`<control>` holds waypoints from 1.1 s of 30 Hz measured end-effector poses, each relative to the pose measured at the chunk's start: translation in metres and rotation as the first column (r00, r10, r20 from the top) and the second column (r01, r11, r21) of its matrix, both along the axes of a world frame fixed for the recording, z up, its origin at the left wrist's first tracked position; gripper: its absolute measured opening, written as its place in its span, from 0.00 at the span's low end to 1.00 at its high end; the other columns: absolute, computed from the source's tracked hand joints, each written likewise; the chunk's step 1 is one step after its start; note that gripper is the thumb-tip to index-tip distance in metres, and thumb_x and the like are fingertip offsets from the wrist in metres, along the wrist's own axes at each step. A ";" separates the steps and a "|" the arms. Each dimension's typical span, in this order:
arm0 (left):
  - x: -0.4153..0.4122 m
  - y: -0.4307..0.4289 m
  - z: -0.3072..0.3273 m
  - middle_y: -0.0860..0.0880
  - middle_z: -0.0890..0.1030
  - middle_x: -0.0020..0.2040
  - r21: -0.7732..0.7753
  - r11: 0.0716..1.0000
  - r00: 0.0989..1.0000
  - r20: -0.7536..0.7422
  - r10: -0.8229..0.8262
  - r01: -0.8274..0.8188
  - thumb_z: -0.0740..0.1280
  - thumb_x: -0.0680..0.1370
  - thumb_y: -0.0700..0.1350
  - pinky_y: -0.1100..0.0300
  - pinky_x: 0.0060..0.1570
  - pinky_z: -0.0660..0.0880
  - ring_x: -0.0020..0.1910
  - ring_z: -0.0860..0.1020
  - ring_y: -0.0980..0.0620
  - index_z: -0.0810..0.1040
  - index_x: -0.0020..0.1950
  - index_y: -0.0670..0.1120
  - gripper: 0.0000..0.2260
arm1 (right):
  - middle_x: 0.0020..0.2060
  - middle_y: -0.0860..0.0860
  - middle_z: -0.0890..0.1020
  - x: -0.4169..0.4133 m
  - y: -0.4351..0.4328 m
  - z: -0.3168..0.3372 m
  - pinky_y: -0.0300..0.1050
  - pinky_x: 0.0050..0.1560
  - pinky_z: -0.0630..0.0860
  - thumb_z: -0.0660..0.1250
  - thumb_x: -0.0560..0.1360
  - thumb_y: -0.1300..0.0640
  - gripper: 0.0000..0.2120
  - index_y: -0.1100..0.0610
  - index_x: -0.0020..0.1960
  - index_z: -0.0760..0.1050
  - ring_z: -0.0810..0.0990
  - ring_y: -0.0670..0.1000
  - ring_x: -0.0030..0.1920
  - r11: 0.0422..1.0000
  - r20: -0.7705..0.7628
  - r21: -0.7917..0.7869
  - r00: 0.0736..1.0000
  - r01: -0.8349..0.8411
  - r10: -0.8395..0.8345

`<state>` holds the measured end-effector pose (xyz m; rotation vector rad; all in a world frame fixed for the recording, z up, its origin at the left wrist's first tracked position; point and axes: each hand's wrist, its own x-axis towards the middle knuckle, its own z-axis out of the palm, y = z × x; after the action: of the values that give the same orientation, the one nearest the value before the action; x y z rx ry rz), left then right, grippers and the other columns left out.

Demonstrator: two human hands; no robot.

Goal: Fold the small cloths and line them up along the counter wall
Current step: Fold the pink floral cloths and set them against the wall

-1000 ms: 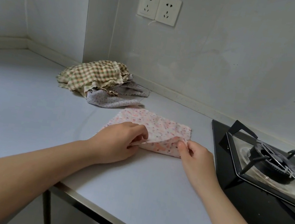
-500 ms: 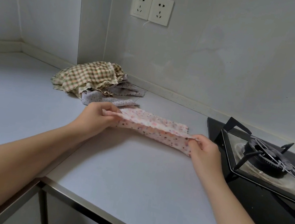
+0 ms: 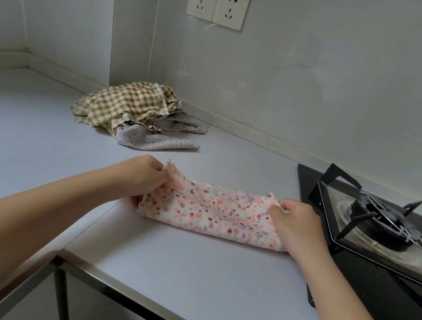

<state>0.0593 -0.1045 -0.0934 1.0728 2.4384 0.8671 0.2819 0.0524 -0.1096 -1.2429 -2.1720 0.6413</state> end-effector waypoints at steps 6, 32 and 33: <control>0.001 0.003 -0.006 0.48 0.72 0.33 -0.013 1.000 0.972 -0.237 -0.009 0.006 0.55 0.81 0.44 0.60 0.29 0.65 0.32 0.71 0.49 0.66 0.33 0.44 0.16 | 0.30 0.57 0.75 -0.003 0.001 0.000 0.47 0.33 0.65 0.60 0.76 0.57 0.12 0.62 0.37 0.72 0.72 0.58 0.35 0.989 0.040 0.148 0.999 0.016 -0.022; 0.008 0.008 -0.023 0.45 0.76 0.46 0.095 0.993 0.524 -0.851 0.042 0.074 0.66 0.72 0.42 0.55 0.31 0.68 0.43 0.77 0.42 0.70 0.53 0.44 0.11 | 0.53 0.51 0.78 -0.015 -0.005 0.004 0.48 0.50 0.70 0.63 0.79 0.54 0.15 0.53 0.65 0.72 0.77 0.56 0.52 0.902 0.133 0.431 0.986 0.037 -0.104; 0.008 0.008 -0.025 0.45 0.77 0.47 0.125 0.972 0.495 -0.869 0.010 0.201 0.67 0.71 0.43 0.53 0.37 0.72 0.45 0.77 0.42 0.73 0.54 0.44 0.13 | 0.52 0.52 0.77 -0.015 -0.006 0.005 0.48 0.50 0.70 0.63 0.78 0.57 0.14 0.54 0.63 0.73 0.76 0.55 0.49 0.886 0.092 0.463 0.994 0.005 -0.054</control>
<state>0.0669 -0.0961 -0.1181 2.1415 3.0341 0.6095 0.2668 0.0460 -0.1049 -1.0603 -2.2070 0.0290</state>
